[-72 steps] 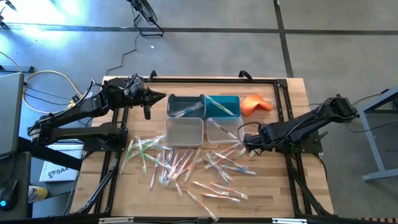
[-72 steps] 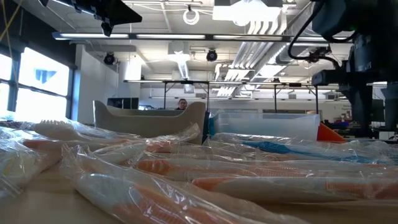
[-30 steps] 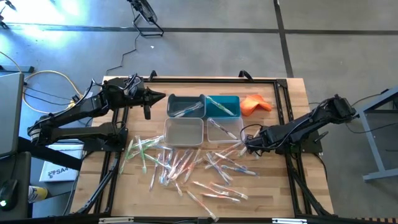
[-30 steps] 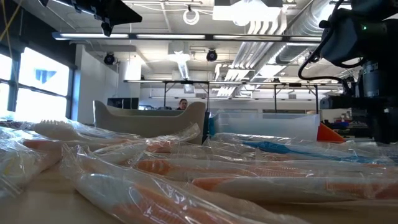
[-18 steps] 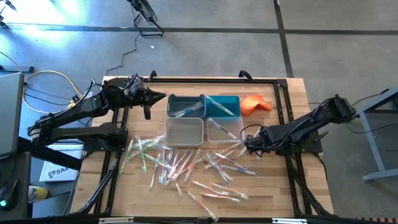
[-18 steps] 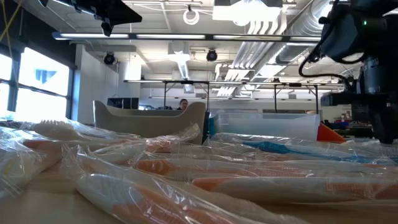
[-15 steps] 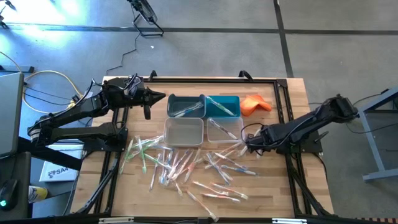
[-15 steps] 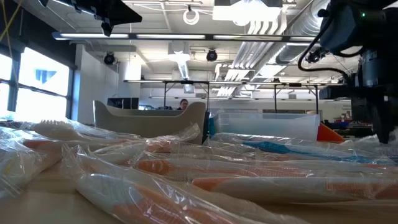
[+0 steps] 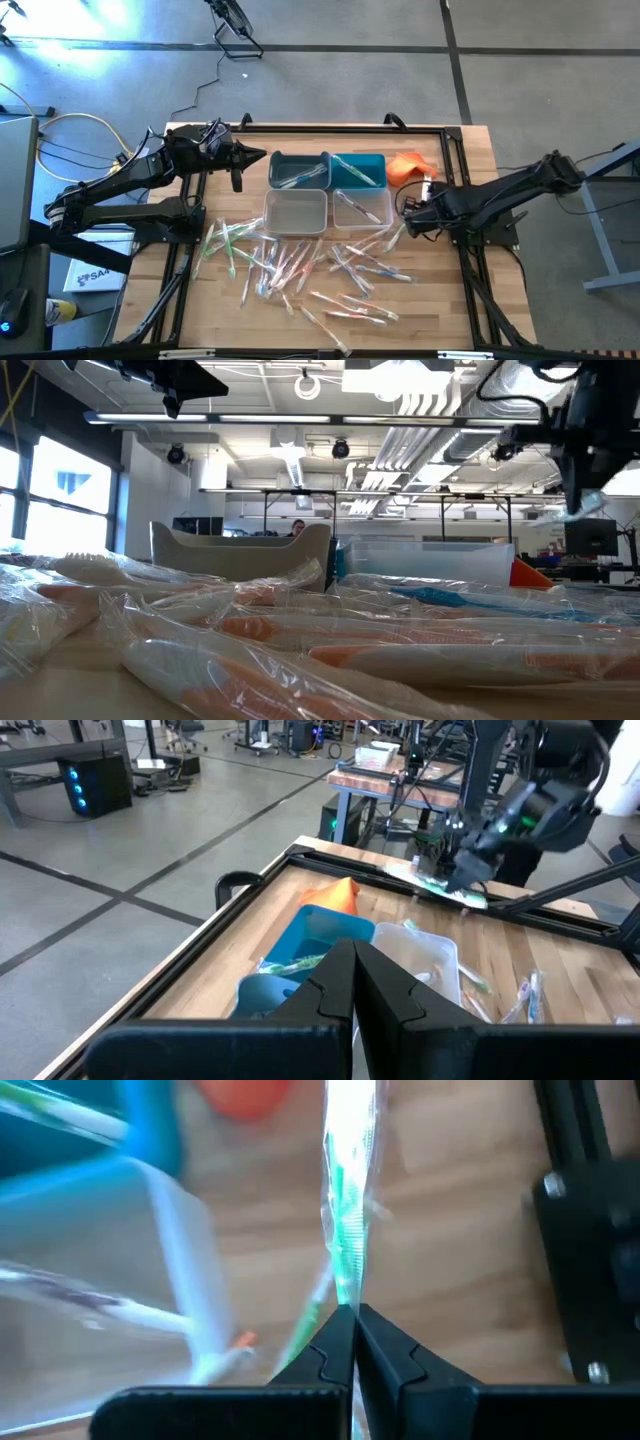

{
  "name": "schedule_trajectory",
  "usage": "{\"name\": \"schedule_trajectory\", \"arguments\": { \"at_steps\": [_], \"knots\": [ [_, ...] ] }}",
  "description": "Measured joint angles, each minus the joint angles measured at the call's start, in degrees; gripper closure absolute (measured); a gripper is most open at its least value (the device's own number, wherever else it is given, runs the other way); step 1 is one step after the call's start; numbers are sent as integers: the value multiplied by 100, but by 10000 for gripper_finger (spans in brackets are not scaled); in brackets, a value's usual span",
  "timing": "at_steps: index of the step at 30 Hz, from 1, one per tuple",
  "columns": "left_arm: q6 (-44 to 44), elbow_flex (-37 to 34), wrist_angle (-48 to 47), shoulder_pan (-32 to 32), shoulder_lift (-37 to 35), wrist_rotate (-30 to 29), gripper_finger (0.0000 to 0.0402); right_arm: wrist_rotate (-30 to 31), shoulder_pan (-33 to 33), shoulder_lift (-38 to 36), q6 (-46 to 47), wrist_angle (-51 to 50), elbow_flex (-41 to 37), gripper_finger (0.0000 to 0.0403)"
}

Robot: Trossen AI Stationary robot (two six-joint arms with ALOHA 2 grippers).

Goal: Pick & Place Toothbrushes
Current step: Put the green toothbrush into the blue bin

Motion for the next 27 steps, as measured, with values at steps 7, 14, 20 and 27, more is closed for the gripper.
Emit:
{"name": "schedule_trajectory", "arguments": {
  "at_steps": [7, 14, 20, 27],
  "knots": [
    [0, 0, 2, 0, 0, 0, 402, 1130, -2, -57, -918, 38, 587, 401],
    [0, 0, 2, 0, 0, 0, 402, 1981, -55, -57, -2093, 242, 1065, 400],
    [-20, 0, 4, 0, 0, 0, 402, 2133, -406, -57, -3801, 1134, 1250, 400],
    [-172, 0, 3, 0, 0, 0, 402, 2029, -968, -57, -6057, 2752, 1260, 400]
  ]
}}
